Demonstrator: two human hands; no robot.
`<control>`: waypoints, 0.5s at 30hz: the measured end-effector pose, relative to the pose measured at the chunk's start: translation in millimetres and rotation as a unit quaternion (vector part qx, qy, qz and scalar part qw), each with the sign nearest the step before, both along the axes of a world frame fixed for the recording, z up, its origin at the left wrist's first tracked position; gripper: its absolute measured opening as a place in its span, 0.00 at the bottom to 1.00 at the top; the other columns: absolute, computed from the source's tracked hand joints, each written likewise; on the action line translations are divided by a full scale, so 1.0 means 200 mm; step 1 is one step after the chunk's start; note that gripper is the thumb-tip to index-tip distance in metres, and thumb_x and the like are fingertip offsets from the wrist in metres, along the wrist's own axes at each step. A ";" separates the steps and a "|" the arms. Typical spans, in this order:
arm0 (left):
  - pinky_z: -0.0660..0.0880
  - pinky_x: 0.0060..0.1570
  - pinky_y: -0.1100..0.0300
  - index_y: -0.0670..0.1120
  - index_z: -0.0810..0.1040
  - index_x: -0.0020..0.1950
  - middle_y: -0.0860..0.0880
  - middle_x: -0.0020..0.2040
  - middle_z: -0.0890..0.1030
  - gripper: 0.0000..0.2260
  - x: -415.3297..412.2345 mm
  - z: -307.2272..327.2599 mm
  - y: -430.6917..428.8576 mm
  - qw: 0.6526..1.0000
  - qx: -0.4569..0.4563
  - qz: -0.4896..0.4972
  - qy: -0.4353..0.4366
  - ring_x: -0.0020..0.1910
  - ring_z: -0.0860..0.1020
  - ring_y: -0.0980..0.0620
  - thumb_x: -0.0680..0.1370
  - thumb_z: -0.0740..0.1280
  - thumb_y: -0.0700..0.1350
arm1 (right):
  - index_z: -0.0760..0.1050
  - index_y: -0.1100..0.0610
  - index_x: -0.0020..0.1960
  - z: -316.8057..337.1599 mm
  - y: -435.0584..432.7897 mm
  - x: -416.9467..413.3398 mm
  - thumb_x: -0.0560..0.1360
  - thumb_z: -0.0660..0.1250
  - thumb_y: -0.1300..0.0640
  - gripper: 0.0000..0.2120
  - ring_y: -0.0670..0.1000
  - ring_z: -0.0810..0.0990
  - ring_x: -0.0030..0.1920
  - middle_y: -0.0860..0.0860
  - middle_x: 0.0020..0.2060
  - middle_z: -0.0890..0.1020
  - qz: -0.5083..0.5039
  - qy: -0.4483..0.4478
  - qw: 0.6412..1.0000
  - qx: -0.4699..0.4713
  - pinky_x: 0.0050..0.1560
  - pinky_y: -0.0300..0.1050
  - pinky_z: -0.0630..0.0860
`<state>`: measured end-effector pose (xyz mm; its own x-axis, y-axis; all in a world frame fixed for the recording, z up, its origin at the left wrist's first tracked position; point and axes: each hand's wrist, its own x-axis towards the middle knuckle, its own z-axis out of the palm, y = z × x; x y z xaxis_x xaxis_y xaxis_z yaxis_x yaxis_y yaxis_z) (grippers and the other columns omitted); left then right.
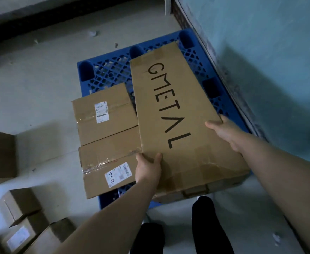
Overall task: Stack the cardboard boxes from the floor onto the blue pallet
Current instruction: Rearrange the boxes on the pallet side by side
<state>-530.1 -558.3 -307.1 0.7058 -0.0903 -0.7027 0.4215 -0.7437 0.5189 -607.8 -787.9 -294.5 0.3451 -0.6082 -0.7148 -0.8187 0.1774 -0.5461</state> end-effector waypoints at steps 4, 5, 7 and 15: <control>0.71 0.48 0.54 0.48 0.63 0.68 0.45 0.61 0.75 0.22 -0.03 -0.19 -0.27 0.999 0.009 0.036 0.031 0.53 0.74 0.46 0.79 0.64 0.55 | 0.56 0.49 0.78 -0.24 -0.28 0.01 0.78 0.63 0.42 0.32 0.57 0.67 0.71 0.51 0.73 0.67 0.016 0.013 1.000 0.011 0.67 0.55 0.65; 0.71 0.48 0.53 0.48 0.63 0.68 0.45 0.60 0.75 0.22 -0.02 -0.24 -0.32 0.999 0.009 0.041 0.033 0.52 0.73 0.46 0.79 0.64 0.55 | 0.56 0.48 0.77 -0.30 -0.33 0.02 0.78 0.63 0.42 0.33 0.57 0.67 0.71 0.51 0.73 0.67 0.014 0.015 1.000 0.015 0.67 0.55 0.65; 0.71 0.49 0.53 0.49 0.62 0.68 0.47 0.57 0.74 0.22 0.00 -0.36 -0.41 0.998 0.010 0.046 0.029 0.51 0.72 0.48 0.79 0.64 0.56 | 0.57 0.48 0.77 -0.44 -0.42 0.04 0.77 0.63 0.41 0.32 0.58 0.68 0.70 0.51 0.72 0.68 0.015 0.012 1.000 0.024 0.66 0.56 0.66; 0.73 0.57 0.47 0.49 0.63 0.69 0.49 0.57 0.72 0.21 0.06 -0.82 -0.47 0.996 0.017 0.090 0.013 0.55 0.73 0.46 0.79 0.64 0.54 | 0.59 0.46 0.76 -0.92 -0.52 0.20 0.79 0.62 0.43 0.28 0.53 0.70 0.66 0.48 0.67 0.71 0.065 -0.033 0.997 0.037 0.60 0.47 0.67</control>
